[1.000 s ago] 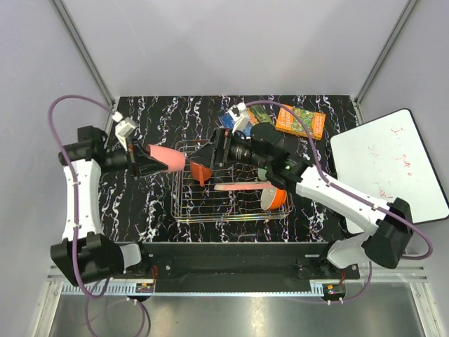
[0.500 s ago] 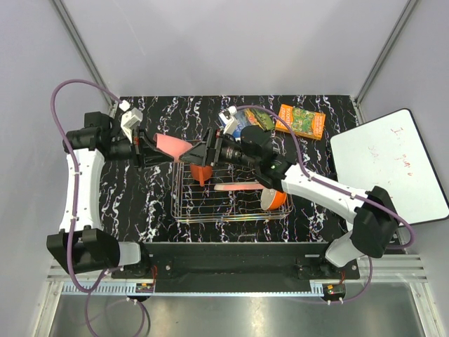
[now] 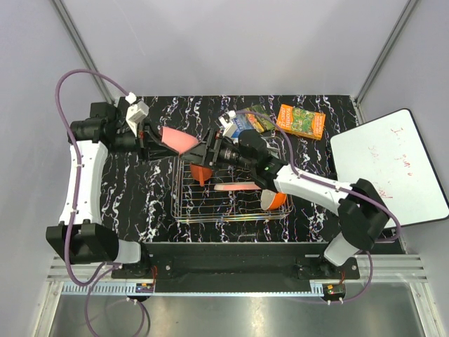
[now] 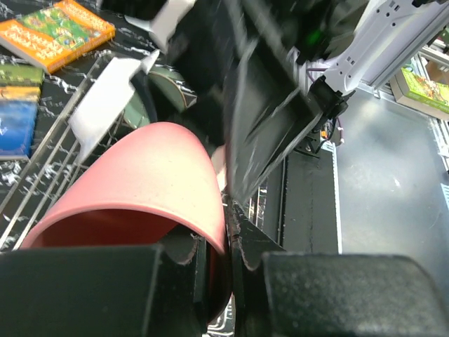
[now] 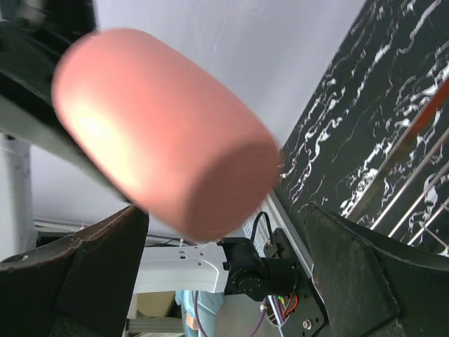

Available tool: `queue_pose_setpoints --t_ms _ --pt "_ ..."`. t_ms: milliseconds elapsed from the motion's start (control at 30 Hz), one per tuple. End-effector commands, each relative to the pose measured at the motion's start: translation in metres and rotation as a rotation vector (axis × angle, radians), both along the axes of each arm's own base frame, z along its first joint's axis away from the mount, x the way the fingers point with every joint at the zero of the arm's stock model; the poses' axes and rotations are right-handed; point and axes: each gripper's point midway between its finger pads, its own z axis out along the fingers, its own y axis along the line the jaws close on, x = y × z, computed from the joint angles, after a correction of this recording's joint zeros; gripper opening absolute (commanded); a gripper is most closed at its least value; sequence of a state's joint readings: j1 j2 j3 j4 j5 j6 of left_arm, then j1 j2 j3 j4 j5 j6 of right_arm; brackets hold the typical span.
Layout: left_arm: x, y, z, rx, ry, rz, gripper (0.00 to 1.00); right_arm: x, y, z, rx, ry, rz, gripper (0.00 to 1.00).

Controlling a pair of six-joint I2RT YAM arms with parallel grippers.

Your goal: Load the mixed dishes into the dish rack

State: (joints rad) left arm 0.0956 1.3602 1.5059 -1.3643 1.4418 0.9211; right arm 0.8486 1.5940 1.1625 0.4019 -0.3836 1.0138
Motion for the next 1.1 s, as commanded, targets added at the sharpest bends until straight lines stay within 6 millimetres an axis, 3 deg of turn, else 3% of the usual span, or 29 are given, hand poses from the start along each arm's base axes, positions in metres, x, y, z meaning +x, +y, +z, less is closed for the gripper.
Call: queue_pose_setpoints --t_ms 0,200,400,433,600,733,900,933,967,1000,1033,1067 --pt "-0.021 -0.014 0.056 -0.242 0.071 -0.089 0.00 0.002 0.001 0.009 0.083 0.009 0.011 1.00" --pt "-0.011 -0.023 0.050 -0.244 0.113 -0.130 0.00 0.017 -0.011 0.034 0.259 0.015 -0.013 1.00" --pt "0.000 -0.029 0.044 -0.247 0.148 -0.153 0.00 0.033 -0.027 0.068 0.613 0.021 0.014 1.00" --pt "0.002 -0.029 0.044 -0.247 0.149 -0.152 0.00 0.037 -0.023 0.070 0.640 0.019 0.033 1.00" --pt "0.009 -0.035 0.046 -0.245 0.153 -0.179 0.00 0.047 -0.013 0.071 0.627 0.024 0.030 1.00" --pt "0.013 -0.035 0.034 -0.247 0.164 -0.173 0.00 0.045 -0.009 0.075 0.608 0.009 0.049 0.98" --pt "0.017 -0.035 0.025 -0.249 0.178 -0.167 0.00 0.040 -0.007 0.083 0.587 -0.008 0.070 0.78" --pt "0.017 -0.035 0.025 -0.247 0.178 -0.166 0.00 0.039 -0.006 0.083 0.573 -0.018 0.074 0.64" --pt "0.018 -0.035 0.024 -0.246 0.183 -0.166 0.00 0.040 -0.006 0.082 0.558 -0.016 0.068 0.58" --pt "0.018 -0.035 0.025 -0.247 0.178 -0.165 0.06 0.038 -0.007 0.086 0.549 -0.035 0.065 0.50" --pt "0.019 -0.034 0.025 -0.246 0.182 -0.163 0.16 0.037 -0.008 0.089 0.542 -0.045 0.061 0.30" --pt "0.021 -0.033 0.025 -0.247 0.186 -0.157 0.27 0.035 -0.009 0.091 0.522 -0.041 0.054 0.21"
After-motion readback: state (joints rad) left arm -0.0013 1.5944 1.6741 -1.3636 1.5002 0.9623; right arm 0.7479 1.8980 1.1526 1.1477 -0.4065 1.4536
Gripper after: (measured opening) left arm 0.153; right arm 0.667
